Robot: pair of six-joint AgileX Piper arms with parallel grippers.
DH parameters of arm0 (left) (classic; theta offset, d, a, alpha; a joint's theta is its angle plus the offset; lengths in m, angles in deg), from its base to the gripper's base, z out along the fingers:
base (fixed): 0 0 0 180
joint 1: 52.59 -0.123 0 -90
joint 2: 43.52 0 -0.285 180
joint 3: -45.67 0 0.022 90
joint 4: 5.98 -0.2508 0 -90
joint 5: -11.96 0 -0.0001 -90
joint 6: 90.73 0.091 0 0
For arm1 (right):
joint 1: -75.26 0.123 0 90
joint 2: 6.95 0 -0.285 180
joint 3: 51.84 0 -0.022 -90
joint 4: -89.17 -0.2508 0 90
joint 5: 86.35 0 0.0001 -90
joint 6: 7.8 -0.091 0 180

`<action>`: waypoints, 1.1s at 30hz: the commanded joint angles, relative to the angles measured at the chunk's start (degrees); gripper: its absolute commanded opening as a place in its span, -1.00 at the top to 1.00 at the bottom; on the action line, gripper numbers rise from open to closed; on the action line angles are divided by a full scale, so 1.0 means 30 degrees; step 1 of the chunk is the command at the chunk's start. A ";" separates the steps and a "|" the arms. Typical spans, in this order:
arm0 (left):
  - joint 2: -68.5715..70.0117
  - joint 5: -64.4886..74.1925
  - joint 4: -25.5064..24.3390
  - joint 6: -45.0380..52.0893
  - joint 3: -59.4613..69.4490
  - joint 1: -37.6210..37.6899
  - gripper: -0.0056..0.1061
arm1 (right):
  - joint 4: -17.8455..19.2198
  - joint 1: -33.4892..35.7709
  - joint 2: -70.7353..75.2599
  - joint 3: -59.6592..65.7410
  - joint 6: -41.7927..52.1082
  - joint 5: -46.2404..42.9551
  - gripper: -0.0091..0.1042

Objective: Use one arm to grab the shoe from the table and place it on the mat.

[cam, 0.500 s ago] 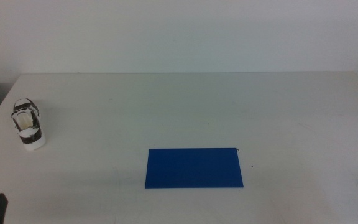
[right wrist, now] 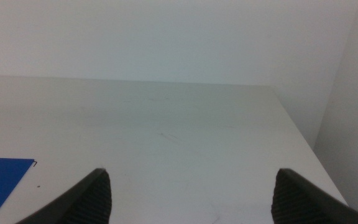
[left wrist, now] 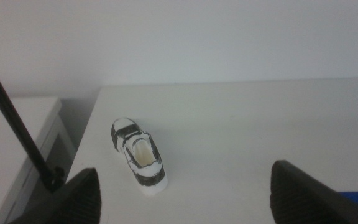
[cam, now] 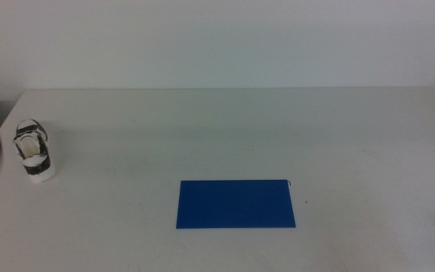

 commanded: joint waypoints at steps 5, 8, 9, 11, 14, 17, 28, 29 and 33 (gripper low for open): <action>-0.4887 0.4615 0.0197 -0.1423 -0.6924 -0.0023 -0.77 | 0.0162 0.0059 0.0386 -0.0182 0.0241 -0.1519 -0.33; -0.7163 0.7361 0.0146 -0.1812 -0.9681 -0.0023 -0.77 | 0.0162 0.0059 0.0386 -0.0182 0.0241 -0.1519 -0.33; -0.7991 0.8173 0.0118 -0.1887 -1.0556 -0.0023 -0.77 | 0.0162 0.0059 0.0386 -0.0182 0.0241 -0.1519 -0.33; -0.9398 0.9303 0.0188 -0.1904 -1.2079 -0.0006 -0.77 | 0.0162 0.0059 0.0386 -0.0182 0.0241 -0.1519 -0.33; -1.1331 1.0602 0.0466 -0.1904 -1.3482 -0.0006 -0.77 | 0.0162 0.0059 0.0386 -0.0182 0.0241 -0.1519 -0.33; -1.2598 1.0478 0.0466 -0.1879 -1.3827 -0.0006 -0.77 | 0.0162 0.0059 0.0386 -0.0182 0.0241 -0.1519 -0.33; -1.6755 0.9451 -0.0394 -0.3568 -1.4518 -0.0025 -0.77 | 0.0162 0.0059 0.0386 -0.0182 0.0241 -0.1519 -0.33; -1.7256 0.9602 -0.0949 -0.4403 -1.4942 -0.0025 -0.77 | 0.0162 0.0059 0.0386 -0.0182 0.0241 -0.1519 -0.33; -1.9339 1.0731 -0.3430 -0.6365 -1.7012 -0.0025 -0.77 | 0.0162 0.0059 0.0386 -0.0182 0.0241 -0.1519 -0.33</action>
